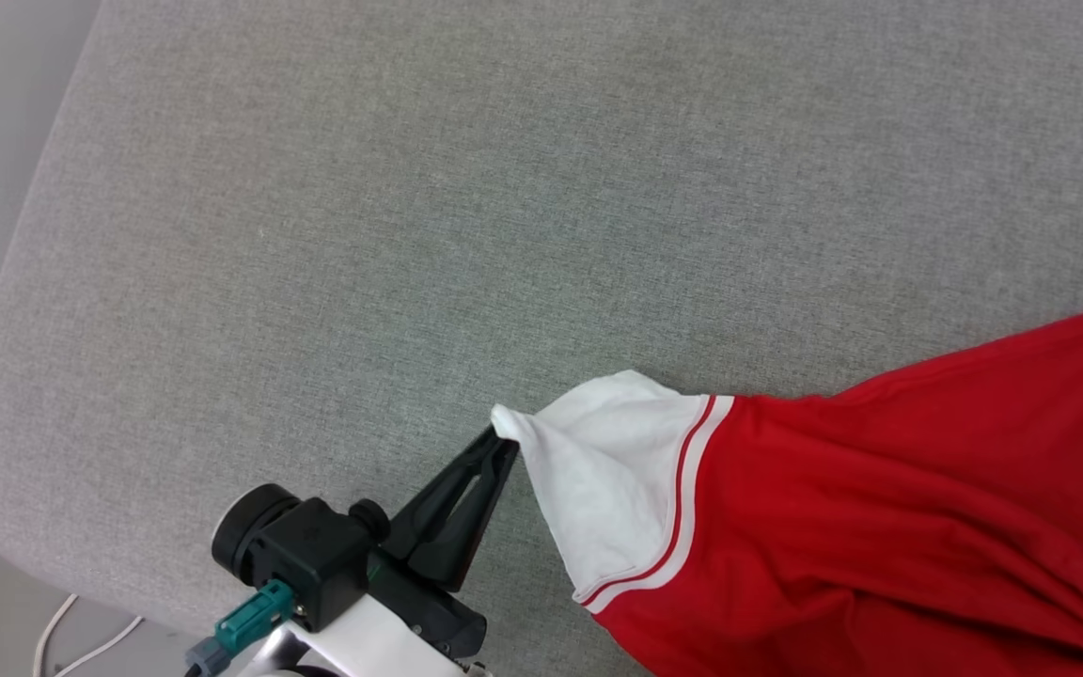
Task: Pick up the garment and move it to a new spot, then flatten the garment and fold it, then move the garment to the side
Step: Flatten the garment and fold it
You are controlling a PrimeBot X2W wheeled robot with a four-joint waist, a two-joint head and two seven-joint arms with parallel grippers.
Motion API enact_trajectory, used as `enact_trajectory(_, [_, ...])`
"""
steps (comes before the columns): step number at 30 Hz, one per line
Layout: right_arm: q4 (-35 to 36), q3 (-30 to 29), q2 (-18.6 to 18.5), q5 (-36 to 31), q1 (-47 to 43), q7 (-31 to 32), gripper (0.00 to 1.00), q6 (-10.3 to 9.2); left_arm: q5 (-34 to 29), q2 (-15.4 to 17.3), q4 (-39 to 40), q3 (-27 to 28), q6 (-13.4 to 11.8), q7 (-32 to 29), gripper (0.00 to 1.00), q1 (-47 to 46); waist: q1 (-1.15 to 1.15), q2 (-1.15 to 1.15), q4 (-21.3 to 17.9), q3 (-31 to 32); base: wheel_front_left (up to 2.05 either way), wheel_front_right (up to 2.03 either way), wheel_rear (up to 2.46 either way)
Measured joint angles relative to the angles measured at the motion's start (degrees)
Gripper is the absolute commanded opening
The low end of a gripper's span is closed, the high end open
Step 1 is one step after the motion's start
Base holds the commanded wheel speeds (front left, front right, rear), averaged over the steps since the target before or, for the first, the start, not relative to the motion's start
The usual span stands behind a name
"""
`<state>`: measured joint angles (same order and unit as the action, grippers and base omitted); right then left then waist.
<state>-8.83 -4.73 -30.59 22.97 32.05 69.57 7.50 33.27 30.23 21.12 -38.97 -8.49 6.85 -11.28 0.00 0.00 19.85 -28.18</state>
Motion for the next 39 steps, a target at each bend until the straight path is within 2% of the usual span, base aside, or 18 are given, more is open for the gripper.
enact_trajectory(1, [-0.26, 0.01, -0.15, -0.02, 0.09, -0.02, 1.00, 0.00, -0.37, 0.23, -0.30, -0.01, -0.02, 0.01, 0.00, -0.15, 0.00, 0.00, 0.24, -0.20, 0.00, 0.00, 0.00])
enact_trajectory(2, [-0.55, 0.00, -0.21, -0.01, 0.20, 0.14, 0.67, 0.00, -0.35, 0.31, -0.45, 0.11, -0.09, 0.18, 0.00, -0.25, 0.00, 0.00, 0.40, -0.36, 0.00, 0.00, 0.00])
enact_trajectory(3, [-0.70, 0.11, -0.31, 0.05, 0.20, 0.32, 0.14, 0.00, -0.33, 0.27, -0.54, 0.11, -0.08, 0.24, 0.00, -0.32, 0.00, 0.00, 0.50, -0.48, 0.00, 0.00, 0.00])
enact_trajectory(4, [-0.74, 0.22, -0.45, 0.23, 0.20, 0.54, 0.00, 0.00, -0.33, 0.26, -0.63, 0.09, -0.08, 0.38, 0.00, -0.36, -0.01, 0.00, 0.53, -0.56, 0.00, 0.00, 0.00])
enact_trajectory(11, [-2.58, 0.77, 0.26, 1.40, 0.21, -4.21, 0.00, 0.01, -0.15, 0.66, -1.42, 0.34, -0.01, 0.41, 0.00, -0.53, 0.00, 0.00, -0.08, 0.53, 0.00, 0.00, 0.00])
enact_trajectory(19, [-5.61, 4.22, 1.25, 4.54, 0.70, -12.90, 0.00, 0.00, 0.58, 3.41, -1.85, 2.68, -0.65, 0.49, 0.00, -0.41, 0.01, 0.00, -2.49, 5.86, 0.00, 0.00, 0.00])
enact_trajectory(24, [-4.37, 6.38, 1.20, 7.91, 0.69, -18.11, 0.00, 0.00, 1.37, 5.86, -0.85, 4.76, -1.64, 0.41, 0.00, 0.87, 0.01, 0.00, -4.88, 10.51, 0.00, 0.00, 0.00])
enact_trajectory(30, [0.71, 7.57, 0.81, 11.10, -0.63, -22.28, 0.00, 0.00, 2.26, 9.04, 1.71, 8.76, -3.56, 0.79, 0.00, 1.81, 0.01, 0.00, -8.20, 16.56, 0.00, 0.00, 0.00])
enact_trajectory(32, [4.36, 7.44, 0.73, 12.65, -1.53, -24.39, 0.00, 0.00, 2.42, 10.37, 3.68, 11.02, -4.75, 1.20, 0.00, 2.25, 0.00, 0.00, -10.13, 19.31, 0.00, 0.00, 0.00])
enact_trajectory(39, [13.28, 5.87, 1.59, 14.37, -3.30, -27.03, 0.00, 0.00, 2.33, 14.02, 7.72, 16.36, -6.39, 1.47, 0.00, 0.96, 0.00, 0.00, -15.13, 23.96, 0.00, 0.00, 0.00])
